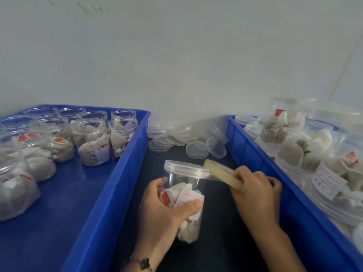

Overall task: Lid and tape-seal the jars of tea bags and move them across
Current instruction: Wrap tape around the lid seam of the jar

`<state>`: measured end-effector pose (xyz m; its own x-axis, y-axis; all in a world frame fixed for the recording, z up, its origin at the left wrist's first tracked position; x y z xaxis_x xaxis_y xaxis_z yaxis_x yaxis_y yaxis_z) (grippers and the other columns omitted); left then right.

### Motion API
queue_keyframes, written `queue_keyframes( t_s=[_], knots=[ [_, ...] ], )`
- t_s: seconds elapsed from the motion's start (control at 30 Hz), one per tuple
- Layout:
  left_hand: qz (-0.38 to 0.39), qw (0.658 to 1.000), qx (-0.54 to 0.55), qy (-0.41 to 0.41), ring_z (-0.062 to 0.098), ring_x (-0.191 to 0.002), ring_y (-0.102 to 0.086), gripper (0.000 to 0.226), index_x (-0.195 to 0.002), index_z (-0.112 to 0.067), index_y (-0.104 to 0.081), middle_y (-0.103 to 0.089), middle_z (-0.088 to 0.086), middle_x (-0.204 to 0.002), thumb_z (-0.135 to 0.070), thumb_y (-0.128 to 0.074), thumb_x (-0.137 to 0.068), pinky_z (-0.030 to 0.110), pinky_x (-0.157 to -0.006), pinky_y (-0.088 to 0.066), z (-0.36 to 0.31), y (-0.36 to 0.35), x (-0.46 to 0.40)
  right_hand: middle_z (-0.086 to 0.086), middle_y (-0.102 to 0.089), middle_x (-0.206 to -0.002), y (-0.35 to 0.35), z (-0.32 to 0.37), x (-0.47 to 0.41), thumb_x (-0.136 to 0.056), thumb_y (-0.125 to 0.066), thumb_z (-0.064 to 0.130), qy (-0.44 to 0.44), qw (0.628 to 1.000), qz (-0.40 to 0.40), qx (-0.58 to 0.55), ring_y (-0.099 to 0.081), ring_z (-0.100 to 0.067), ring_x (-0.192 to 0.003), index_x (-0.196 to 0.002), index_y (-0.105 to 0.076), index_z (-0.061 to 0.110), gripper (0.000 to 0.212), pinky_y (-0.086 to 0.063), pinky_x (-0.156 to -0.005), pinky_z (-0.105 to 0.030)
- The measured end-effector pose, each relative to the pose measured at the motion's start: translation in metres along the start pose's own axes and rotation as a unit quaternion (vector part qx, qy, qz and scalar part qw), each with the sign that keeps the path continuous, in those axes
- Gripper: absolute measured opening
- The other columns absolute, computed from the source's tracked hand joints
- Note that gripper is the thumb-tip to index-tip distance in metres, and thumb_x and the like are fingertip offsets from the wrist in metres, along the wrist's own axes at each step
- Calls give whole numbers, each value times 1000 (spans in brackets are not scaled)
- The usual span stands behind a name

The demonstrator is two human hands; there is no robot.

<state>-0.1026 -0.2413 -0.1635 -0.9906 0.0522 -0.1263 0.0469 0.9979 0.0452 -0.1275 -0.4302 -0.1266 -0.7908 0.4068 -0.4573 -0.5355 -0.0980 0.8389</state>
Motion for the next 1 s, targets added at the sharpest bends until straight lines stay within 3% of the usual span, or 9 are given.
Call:
queue_keyframes(
  t_s=[0.23, 0.4, 0.7, 0.77, 0.83, 0.87, 0.9, 0.93, 1.0],
  knots=[
    [203, 964, 150, 89, 34, -82, -70, 79, -107, -10, -62, -72, 16, -93, -34, -86, -36, 35, -61, -57, -11, -2, 6, 12, -43, -63, -6, 0, 5, -88, -59, 21, 21, 999, -9, -41, -42, -9, -69, -78, -50, 30, 17, -32, -98, -39],
    [302, 921, 225, 102, 32, -80, -70, 68, -87, -14, -75, -71, 20, -90, -43, -93, -28, 36, -64, -57, -14, -7, 14, 14, -39, -58, -7, 3, 7, -85, -60, 17, 40, 997, -23, -66, -42, -11, -63, -72, -44, 28, 23, -36, -96, -40],
    [338, 857, 312, 232, 32, -56, -67, 69, -69, 4, -73, -66, 23, -66, -23, -97, -10, 36, -47, -56, -21, -10, 23, 14, -36, -57, 0, 7, 10, -83, -62, 12, 10, 992, -28, -123, -36, -5, -61, -72, -44, 26, 25, -37, -87, -32],
    [341, 873, 294, 189, 28, -49, -66, 75, -65, 12, -70, -62, 27, -60, -19, -96, -2, 29, -42, -54, -26, -13, 31, 13, -40, -58, -2, 13, 12, -85, -60, 13, -14, 991, -10, -130, -33, -4, -60, -69, -36, 30, 34, -35, -91, -30],
    [342, 904, 242, 87, 17, -42, -63, 63, -75, 21, -64, -57, 30, -57, 0, -95, -23, 14, -43, -49, -35, -14, 36, -6, -57, -66, 1, 17, 14, -88, -54, 8, -96, 967, -2, -238, -49, -18, -66, -64, -32, 30, 39, -39, -96, -42],
    [310, 919, 223, 100, 15, -59, -69, 34, -94, 26, -58, -61, 34, -73, -1, -71, -78, 7, -63, -49, -39, -13, 36, -24, -61, -75, 3, 19, 15, -88, -50, 4, -124, 943, -26, -308, -54, -39, -75, -61, -34, 29, 40, -40, -96, -53],
    [237, 942, 212, 107, 18, -81, -71, 35, -106, 22, -54, -62, 39, -89, -5, -32, -100, 7, -82, -42, -36, -9, 33, -37, -59, -83, 7, 21, 17, -87, -48, 1, -137, 930, -45, -338, -52, -54, -85, -58, -37, 28, 42, -38, -94, -60],
    [210, 959, 154, 112, 20, -86, -71, 82, -103, 11, -61, -64, 38, -87, -13, 17, -94, 11, -80, -46, -37, -12, 33, -41, -57, -85, 7, 22, 19, -86, -47, 1, -134, 930, -57, -336, -51, -57, -87, -56, -38, 27, 41, -37, -92, -63],
    [187, 960, 157, 134, 15, -57, -68, 73, -69, -5, -66, -68, 22, -64, -37, -6, -96, 16, -48, -49, -26, -20, 27, -26, -60, -76, 2, 20, 22, -85, -50, 7, -111, 958, -40, -261, -51, -44, -76, -61, -35, 28, 35, -40, -95, -55]
  ],
)
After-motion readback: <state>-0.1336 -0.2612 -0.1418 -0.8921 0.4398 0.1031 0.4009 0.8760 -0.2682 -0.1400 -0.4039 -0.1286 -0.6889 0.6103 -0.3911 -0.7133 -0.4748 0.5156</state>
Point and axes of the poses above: each hand's wrist, its own x-axis away from the middle knuckle, its own y-axis out of the back of the hand, z = x × y, the point moved 1 cm from there along -x, towards the middle knuckle
